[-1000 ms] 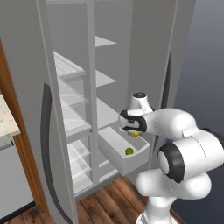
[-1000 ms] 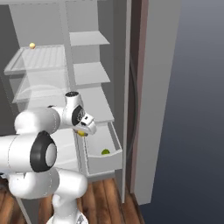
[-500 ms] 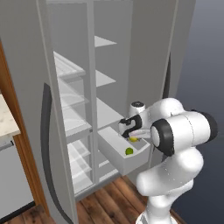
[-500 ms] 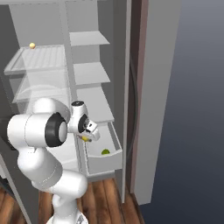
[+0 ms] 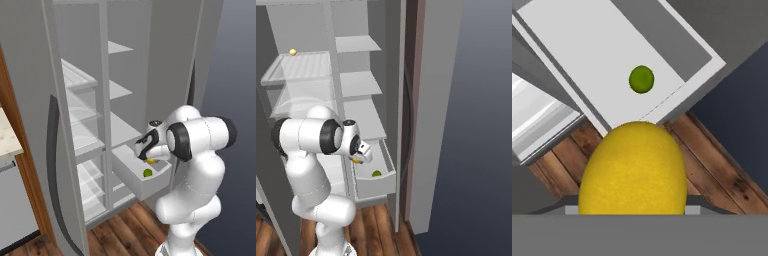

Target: Take the lime and lemon from the fridge shelf and place them in the freezer drawer to begin freezing them.

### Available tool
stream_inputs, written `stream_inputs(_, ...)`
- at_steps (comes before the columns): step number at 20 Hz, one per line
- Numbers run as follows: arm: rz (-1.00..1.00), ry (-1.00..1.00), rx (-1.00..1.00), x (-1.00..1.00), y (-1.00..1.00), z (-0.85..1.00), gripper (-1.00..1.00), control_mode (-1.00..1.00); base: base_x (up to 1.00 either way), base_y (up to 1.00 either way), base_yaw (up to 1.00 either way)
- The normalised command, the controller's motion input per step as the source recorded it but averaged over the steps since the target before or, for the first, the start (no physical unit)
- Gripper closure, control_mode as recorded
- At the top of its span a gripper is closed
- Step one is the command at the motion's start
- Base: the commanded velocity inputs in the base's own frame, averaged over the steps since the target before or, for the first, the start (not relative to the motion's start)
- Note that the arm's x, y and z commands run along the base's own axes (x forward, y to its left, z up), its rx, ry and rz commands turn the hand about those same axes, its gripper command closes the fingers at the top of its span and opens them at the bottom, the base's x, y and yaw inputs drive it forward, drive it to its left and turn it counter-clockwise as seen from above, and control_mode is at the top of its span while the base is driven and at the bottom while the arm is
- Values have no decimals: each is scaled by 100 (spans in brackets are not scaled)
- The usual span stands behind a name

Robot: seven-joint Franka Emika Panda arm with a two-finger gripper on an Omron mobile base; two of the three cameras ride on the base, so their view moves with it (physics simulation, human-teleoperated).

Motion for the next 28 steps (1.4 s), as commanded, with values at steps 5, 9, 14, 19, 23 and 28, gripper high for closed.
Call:
stream_inputs(5,-1,0,0,48,-2,-31,100,-100,0,0,0)
stream_inputs(9,-1,0,0,42,-4,-33,100,-100,0,0,0)
stream_inputs(14,0,1,1,38,0,-30,100,-100,0,0,0)
stream_inputs(19,-1,2,0,44,0,-25,100,-100,0,0,0)
stream_inputs(23,-1,4,0,44,0,-32,100,-100,0,0,0)
stream_inputs(28,-1,4,0,45,-2,-37,100,-100,0,0,0)
